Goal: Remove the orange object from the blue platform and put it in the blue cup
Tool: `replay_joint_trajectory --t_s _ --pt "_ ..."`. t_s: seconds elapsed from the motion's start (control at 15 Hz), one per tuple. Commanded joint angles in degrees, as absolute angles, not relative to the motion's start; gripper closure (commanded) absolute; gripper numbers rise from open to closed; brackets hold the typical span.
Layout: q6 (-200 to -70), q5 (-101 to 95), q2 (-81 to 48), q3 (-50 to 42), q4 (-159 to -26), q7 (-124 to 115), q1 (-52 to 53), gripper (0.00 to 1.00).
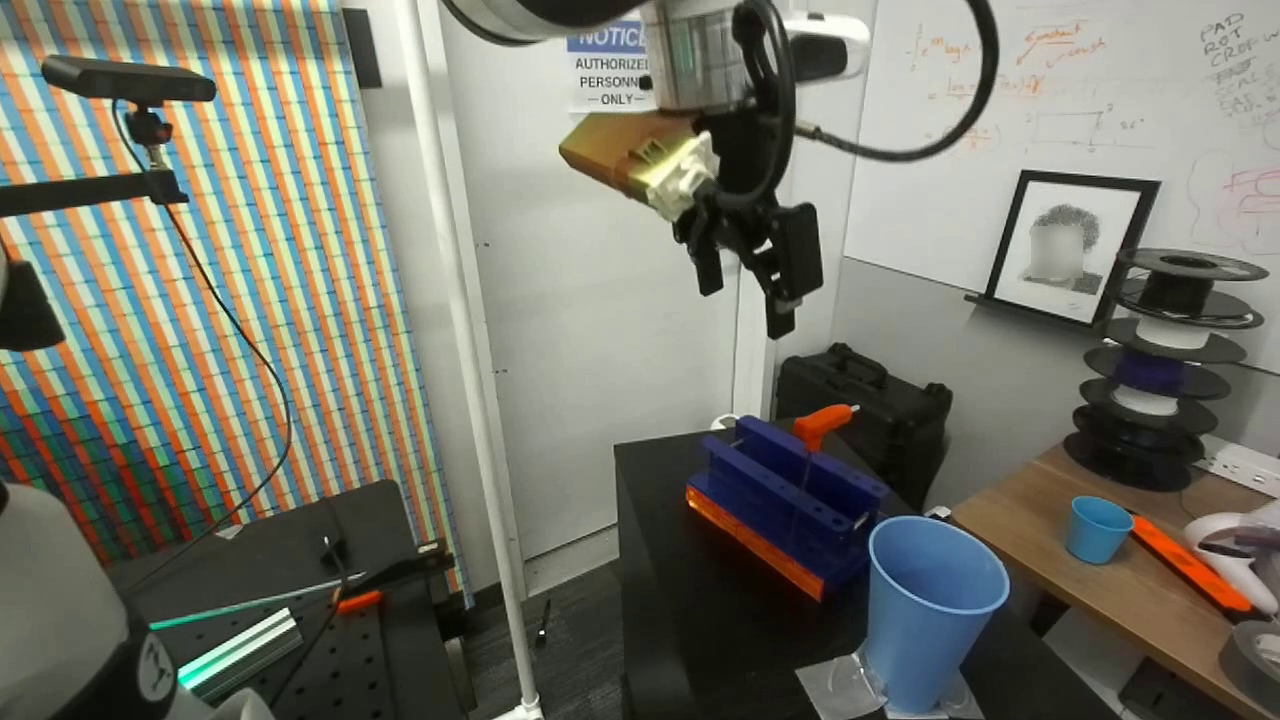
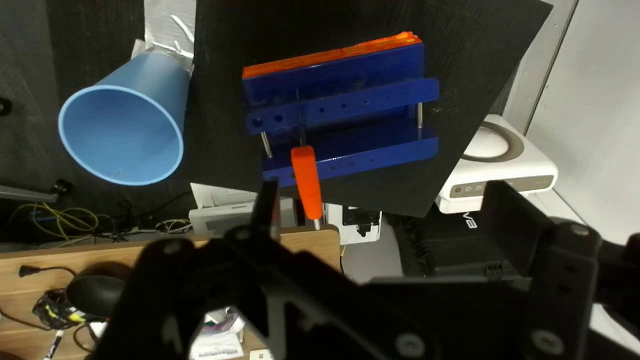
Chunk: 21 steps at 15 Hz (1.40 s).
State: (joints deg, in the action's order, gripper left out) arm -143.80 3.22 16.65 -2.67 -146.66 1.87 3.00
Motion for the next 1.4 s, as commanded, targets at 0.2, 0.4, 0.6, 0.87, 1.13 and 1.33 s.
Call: replay_joint_trajectory --t_s 0.2,0.4,0.6,0.87,1.13,1.33 --pt "-146.84 7.15 4.54 -4.06 -140.81 6.47 1.54 0.0" --pt "-145.92 9.0 -0.27 -4.08 -137.01 8.01 0.41 0.0" --pt "-144.78 11.08 -5.08 -3.28 -132.58 8.87 -0.5 0.0" --pt "-143.72 10.85 -10.81 -1.91 -127.01 8.27 -1.01 0.0" --pt "-142.2 8.86 -14.81 -1.45 -123.48 6.97 -1.37 0.27" --pt "-140.23 8.24 -16.37 -1.5 -122.1 6.6 -1.62 0.51"
